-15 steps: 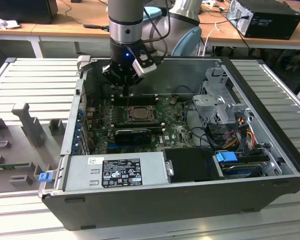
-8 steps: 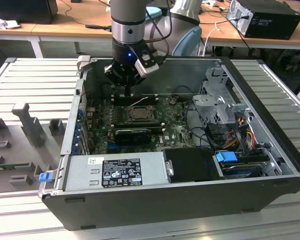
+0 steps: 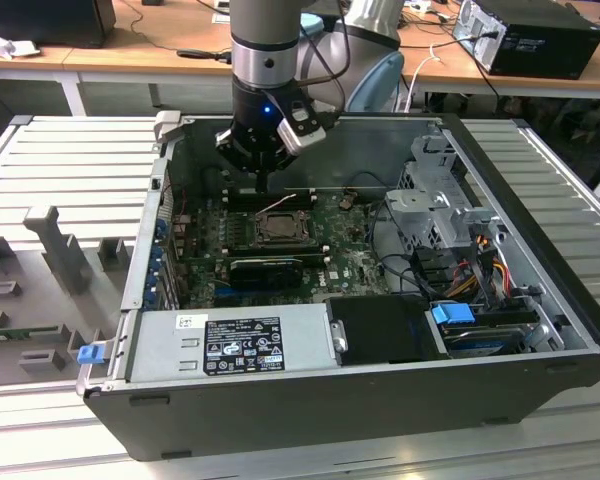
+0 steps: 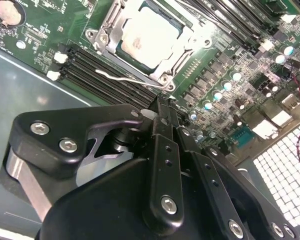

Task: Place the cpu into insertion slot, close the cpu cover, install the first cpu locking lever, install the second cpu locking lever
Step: 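Install the first cpu locking lever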

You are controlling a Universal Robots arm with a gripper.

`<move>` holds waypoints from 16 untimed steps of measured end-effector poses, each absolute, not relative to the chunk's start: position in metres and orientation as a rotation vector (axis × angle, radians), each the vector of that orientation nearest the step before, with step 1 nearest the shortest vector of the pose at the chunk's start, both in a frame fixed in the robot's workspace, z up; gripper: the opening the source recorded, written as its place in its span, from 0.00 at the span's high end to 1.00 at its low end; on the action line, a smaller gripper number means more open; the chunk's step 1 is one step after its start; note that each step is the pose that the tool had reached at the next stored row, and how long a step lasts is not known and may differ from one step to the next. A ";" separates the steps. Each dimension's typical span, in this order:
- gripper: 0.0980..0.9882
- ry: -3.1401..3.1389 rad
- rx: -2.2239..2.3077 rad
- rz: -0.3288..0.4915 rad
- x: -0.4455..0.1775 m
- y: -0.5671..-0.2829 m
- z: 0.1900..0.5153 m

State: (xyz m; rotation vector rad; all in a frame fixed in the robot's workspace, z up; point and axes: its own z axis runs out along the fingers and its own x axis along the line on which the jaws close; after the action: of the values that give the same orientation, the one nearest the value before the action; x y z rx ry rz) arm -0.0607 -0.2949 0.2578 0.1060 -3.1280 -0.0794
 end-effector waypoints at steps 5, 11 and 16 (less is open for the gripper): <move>0.99 -3.128 0.106 -0.079 -0.055 -0.295 0.258; 0.99 -3.128 0.106 -0.079 -0.051 -0.295 0.258; 0.99 -3.128 0.106 -0.079 -0.046 -0.295 0.258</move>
State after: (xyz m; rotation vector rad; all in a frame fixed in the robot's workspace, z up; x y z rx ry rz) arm -0.0460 -0.2949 0.2575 0.1059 -3.1281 -0.0795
